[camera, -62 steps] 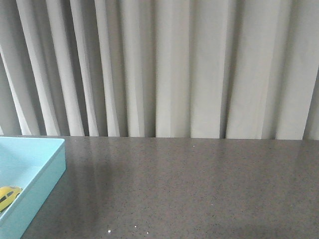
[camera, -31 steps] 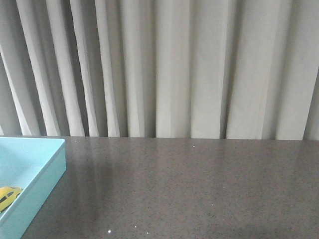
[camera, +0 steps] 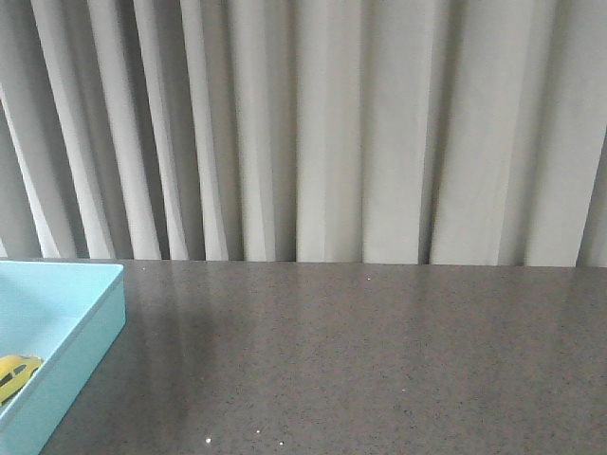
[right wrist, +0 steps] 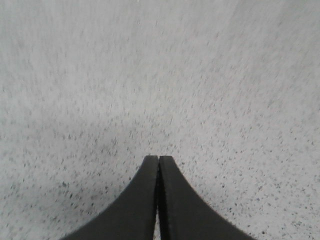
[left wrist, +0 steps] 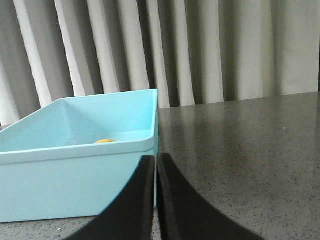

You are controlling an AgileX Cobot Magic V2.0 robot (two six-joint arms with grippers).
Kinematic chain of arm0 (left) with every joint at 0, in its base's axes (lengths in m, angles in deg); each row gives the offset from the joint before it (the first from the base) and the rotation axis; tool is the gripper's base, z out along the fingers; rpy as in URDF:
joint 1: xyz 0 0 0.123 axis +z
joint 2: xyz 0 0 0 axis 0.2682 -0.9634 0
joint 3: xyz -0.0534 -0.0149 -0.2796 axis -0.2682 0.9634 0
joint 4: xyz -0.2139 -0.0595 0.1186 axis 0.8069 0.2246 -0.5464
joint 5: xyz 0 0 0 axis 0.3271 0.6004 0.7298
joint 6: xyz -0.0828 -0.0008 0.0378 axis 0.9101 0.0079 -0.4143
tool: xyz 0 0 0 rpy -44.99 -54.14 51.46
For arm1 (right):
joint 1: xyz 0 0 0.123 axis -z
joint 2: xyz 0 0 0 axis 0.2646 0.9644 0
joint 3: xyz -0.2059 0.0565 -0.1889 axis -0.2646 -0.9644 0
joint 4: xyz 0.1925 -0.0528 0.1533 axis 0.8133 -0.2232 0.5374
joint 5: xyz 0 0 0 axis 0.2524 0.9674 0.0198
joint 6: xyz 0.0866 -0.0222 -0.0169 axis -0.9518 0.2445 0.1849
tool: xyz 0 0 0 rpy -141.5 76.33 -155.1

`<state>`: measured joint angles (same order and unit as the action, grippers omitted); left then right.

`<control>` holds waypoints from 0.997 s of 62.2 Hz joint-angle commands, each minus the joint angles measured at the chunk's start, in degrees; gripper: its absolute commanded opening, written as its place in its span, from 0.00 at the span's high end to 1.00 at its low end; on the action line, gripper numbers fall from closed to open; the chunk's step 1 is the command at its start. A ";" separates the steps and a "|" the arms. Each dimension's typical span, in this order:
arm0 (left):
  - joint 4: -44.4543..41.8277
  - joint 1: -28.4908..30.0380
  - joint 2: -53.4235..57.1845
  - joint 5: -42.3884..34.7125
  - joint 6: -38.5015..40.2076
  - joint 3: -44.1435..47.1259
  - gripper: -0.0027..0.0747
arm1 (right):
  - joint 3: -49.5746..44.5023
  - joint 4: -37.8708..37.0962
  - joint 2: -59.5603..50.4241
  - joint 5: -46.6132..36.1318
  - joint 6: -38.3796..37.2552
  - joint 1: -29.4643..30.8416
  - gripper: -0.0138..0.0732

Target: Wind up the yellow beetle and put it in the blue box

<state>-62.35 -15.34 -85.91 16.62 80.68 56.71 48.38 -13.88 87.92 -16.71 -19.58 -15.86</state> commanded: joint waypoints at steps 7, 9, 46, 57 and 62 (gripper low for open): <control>0.58 -0.25 0.28 -4.50 0.60 -0.52 0.97 | -13.79 0.59 -17.21 -19.09 -0.14 4.24 0.85; 0.58 -0.25 0.28 -4.50 0.60 -0.52 0.97 | -15.62 0.59 -19.91 -20.83 -0.14 4.24 0.85; 0.58 -0.25 0.28 -4.50 0.60 -0.52 0.97 | -28.38 14.66 -40.03 -28.42 4.78 4.22 0.85; 0.58 -0.25 0.28 -4.50 0.60 -0.52 0.97 | -28.38 17.35 -40.01 -25.52 10.47 4.22 0.85; 0.58 -0.25 0.28 -4.50 0.60 -0.52 0.97 | -28.38 17.35 -40.01 -25.78 10.61 4.22 0.85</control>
<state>-62.35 -15.34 -85.91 16.53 80.68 56.71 20.23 3.33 48.69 -38.45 -10.26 -11.95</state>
